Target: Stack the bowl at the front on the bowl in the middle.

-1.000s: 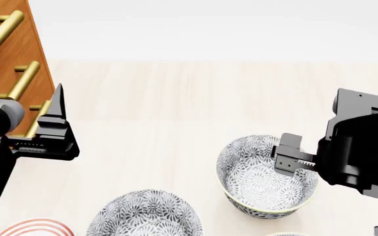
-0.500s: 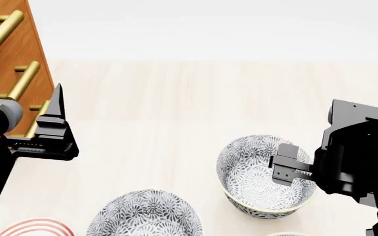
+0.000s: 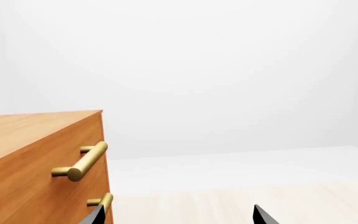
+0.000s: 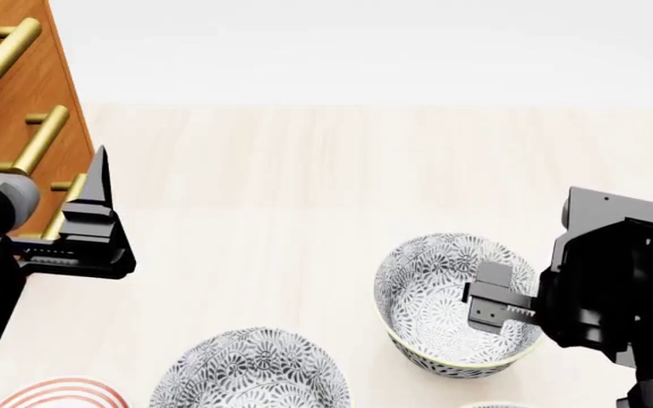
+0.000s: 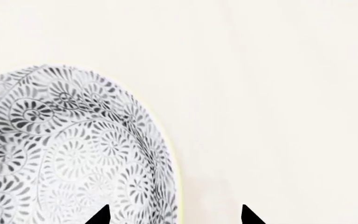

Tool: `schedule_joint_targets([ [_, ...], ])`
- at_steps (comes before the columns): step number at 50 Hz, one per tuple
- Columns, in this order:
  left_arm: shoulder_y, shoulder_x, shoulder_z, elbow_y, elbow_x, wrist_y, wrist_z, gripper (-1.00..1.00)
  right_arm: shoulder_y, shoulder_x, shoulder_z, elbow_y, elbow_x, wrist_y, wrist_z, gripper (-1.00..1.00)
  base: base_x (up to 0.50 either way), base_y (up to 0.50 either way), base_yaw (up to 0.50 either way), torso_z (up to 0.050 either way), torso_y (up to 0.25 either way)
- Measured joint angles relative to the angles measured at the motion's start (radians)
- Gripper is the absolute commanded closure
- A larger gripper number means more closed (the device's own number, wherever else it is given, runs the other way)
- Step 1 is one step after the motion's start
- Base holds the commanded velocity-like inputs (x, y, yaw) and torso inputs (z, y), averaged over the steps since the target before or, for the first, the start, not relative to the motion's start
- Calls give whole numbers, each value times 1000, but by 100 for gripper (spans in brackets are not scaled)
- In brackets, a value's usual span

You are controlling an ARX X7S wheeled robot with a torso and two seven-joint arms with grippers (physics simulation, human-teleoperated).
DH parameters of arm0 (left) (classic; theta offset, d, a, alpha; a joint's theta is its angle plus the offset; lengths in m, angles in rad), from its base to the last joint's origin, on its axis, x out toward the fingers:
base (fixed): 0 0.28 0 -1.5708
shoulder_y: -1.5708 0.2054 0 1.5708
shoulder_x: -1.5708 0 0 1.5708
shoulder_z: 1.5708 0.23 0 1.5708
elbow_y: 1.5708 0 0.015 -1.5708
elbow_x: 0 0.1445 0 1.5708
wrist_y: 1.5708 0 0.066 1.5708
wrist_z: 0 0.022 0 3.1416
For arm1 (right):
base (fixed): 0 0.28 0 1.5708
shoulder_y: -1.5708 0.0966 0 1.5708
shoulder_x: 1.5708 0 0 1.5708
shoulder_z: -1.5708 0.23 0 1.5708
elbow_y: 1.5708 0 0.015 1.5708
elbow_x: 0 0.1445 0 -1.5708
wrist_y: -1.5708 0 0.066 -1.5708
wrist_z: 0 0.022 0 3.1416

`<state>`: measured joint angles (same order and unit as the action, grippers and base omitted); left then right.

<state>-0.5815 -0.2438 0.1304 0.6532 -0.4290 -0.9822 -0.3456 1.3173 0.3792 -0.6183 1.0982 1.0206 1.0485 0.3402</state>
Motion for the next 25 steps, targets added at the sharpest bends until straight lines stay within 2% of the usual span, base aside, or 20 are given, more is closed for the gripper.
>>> schedule_joint_targets([
  [1, 0, 0, 0, 0, 0, 1, 0, -100, -1, 0, 0, -1, 0, 0, 0, 100, 0, 0, 0, 0, 0],
  [25, 0, -7, 11, -12, -7, 14, -8, -100, -1, 2, 7, -12, 5, -6, 1, 100, 0, 0, 0, 0, 0],
])
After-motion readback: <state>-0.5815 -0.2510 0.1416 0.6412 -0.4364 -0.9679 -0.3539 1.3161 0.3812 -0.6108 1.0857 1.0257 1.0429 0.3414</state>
